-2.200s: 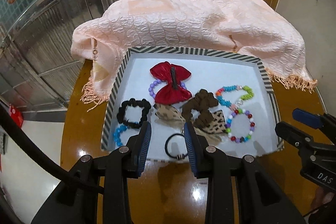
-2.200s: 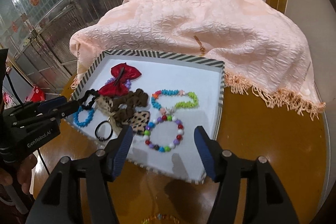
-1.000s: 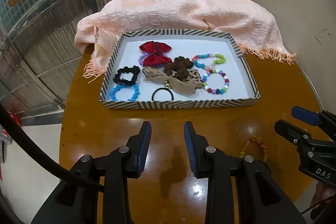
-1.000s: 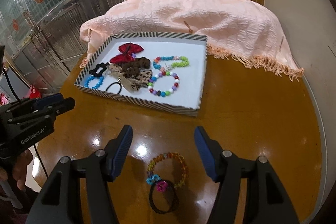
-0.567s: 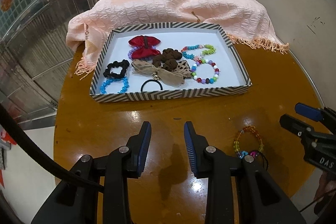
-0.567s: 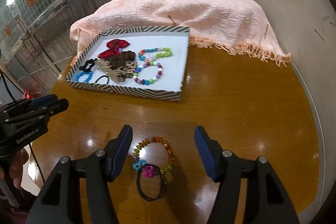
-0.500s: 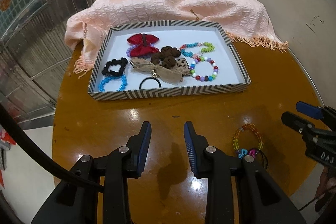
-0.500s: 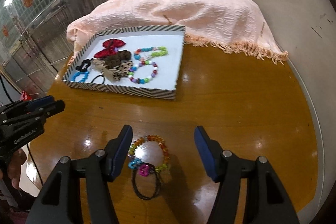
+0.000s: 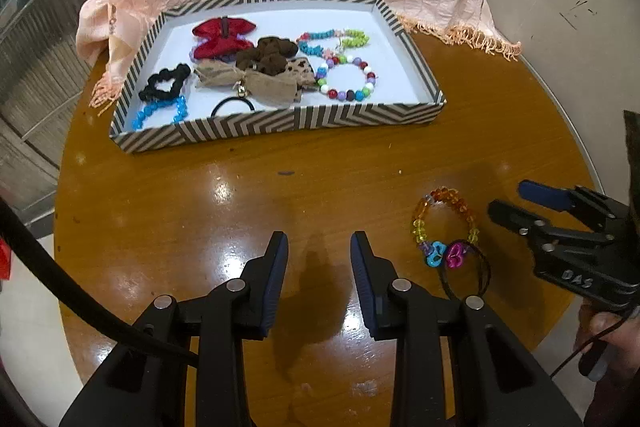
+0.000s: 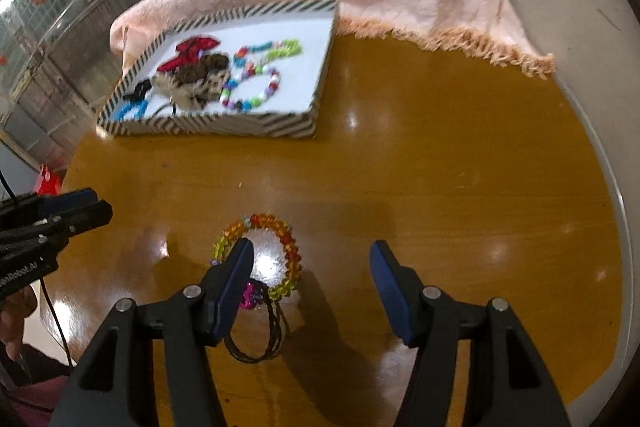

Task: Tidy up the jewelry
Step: 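Grasp amber bead bracelet with left tool while right tool grasps black cord hair tie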

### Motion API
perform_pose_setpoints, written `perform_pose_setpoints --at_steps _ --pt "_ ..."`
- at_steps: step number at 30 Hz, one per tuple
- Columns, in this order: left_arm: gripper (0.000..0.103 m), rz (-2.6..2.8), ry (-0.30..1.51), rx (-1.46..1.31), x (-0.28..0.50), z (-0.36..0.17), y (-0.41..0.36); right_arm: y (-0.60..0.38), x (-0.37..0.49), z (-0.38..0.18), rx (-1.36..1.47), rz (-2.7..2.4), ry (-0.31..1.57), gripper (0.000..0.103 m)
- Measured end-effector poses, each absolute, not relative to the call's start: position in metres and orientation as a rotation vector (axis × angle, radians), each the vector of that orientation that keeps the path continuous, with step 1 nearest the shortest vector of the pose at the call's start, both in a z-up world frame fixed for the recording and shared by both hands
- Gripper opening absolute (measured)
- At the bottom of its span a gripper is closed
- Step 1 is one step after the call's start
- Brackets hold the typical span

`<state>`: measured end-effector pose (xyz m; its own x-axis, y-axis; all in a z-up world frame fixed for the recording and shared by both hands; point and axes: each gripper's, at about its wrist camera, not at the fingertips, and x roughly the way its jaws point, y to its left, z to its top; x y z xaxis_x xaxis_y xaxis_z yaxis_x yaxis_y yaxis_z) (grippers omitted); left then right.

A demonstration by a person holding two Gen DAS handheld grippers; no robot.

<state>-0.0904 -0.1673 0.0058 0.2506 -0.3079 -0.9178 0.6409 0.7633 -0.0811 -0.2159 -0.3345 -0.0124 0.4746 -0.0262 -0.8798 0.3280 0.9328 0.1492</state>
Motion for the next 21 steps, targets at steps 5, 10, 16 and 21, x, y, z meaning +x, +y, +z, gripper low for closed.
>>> perform_pose_setpoints --at_steps 5,10,16,21 --pt "0.026 -0.663 1.165 0.338 -0.09 0.002 -0.166 -0.329 -0.203 -0.032 0.273 -0.206 1.114 0.055" --pt "0.026 -0.724 1.188 0.345 -0.098 0.001 -0.169 -0.332 -0.198 -0.037 0.269 -0.2 1.125 0.055" --pt "0.026 -0.809 1.25 0.34 -0.113 -0.008 -0.174 -0.336 -0.2 -0.027 0.284 -0.15 1.11 0.055" --pt "0.026 -0.823 1.279 0.346 -0.119 -0.015 -0.176 -0.329 -0.2 -0.031 0.241 -0.132 1.148 0.055"
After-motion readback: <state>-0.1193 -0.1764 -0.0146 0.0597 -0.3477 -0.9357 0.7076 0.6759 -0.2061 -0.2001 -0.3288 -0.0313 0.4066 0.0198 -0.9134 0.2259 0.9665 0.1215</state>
